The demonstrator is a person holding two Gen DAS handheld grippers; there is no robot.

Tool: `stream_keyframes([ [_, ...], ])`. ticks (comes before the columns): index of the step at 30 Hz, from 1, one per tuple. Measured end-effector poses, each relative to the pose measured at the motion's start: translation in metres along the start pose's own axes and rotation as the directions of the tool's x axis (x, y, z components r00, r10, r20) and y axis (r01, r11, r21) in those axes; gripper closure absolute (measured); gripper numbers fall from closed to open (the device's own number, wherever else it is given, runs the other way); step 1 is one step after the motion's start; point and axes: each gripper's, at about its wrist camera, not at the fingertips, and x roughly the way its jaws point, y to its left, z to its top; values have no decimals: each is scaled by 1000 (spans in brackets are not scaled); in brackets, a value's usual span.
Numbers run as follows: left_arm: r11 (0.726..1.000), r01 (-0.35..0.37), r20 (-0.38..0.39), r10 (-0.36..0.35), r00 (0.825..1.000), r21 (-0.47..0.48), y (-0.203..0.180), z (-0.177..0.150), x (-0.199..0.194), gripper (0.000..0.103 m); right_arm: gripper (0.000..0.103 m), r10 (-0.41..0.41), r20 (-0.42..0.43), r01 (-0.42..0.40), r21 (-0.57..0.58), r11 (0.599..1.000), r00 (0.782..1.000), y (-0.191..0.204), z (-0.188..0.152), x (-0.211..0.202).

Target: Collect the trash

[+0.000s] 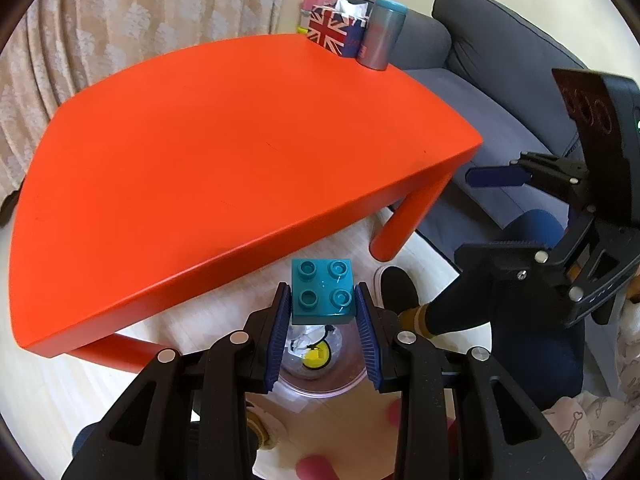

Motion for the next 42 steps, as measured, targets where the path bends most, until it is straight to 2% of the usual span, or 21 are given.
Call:
stream_keyframes([
  [18,999,26,-27,-25,999,31,-8,5,13,71,7,-16,31,14,43,999,999,-16,-2,-11],
  [19,999,28,-29,-27,999,34,-9,5,15,69,7,-17,33,15,44,999,999,-16,-3,-11],
  [21,999,30,-28,-29,999,32,-9,4,16,52,7,-19,34,17,46,999,999,-16,-2,-11],
  [22,999,29,-21,-28,999,26,-7,4,16,26,7,-19,34,18,48,999,999,-16,-2,-11],
  [23,999,26,-8,-26,1000,20,-6,3,15,10,7,-19,33,18,49,999,999,-17,-2,-11],
  [24,1000,24,10,-24,1000,15,-5,3,14,10,7,-20,32,18,50,999,999,-17,-2,-10],
  [31,1000,-1,-2,1,1000,-10,-1,2,14,8,7,-22,29,20,56,998,999,-18,-4,-9],
  [42,999,-37,25,38,999,-28,4,7,4,8,7,-26,43,24,51,998,999,-18,-2,-11],
])
